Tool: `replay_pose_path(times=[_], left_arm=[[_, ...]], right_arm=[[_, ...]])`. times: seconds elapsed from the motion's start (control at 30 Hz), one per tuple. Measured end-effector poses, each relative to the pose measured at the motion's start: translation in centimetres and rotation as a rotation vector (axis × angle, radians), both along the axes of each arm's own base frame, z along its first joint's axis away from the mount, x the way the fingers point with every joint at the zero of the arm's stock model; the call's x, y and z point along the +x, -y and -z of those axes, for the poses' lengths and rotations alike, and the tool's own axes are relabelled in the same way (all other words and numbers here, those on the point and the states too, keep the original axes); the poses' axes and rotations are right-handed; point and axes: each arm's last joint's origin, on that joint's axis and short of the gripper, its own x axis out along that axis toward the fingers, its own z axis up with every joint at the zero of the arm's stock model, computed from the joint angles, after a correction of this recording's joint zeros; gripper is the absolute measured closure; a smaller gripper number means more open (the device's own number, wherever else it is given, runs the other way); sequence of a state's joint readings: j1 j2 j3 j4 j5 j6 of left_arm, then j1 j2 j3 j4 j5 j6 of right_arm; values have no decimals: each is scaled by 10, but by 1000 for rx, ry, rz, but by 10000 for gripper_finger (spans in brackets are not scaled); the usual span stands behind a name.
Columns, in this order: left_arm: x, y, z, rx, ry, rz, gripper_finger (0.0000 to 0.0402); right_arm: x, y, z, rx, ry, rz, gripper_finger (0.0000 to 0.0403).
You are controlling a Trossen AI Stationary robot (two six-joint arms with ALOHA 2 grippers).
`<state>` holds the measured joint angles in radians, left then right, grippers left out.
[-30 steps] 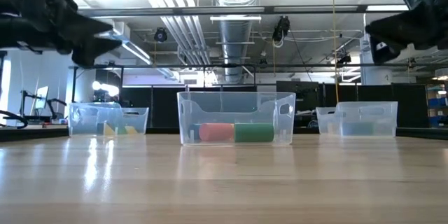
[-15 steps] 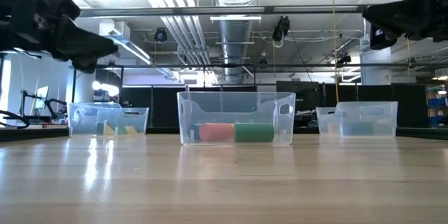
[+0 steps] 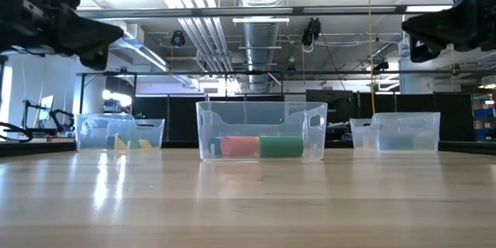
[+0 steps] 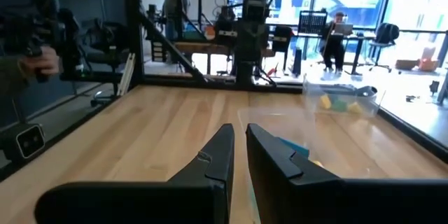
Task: Sort blocks by size
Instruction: Return to Home Position
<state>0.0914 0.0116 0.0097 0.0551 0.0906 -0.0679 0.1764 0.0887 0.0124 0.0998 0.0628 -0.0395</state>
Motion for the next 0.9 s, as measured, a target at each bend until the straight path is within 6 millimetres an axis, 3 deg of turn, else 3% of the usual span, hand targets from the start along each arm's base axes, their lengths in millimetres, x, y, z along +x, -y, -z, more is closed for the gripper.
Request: replay_pose_path(times=[0.9], left_arm=[[1,0,-6,32,-11,-4,397]], right_arm=[[0,0,1,108,-25,-2,369]])
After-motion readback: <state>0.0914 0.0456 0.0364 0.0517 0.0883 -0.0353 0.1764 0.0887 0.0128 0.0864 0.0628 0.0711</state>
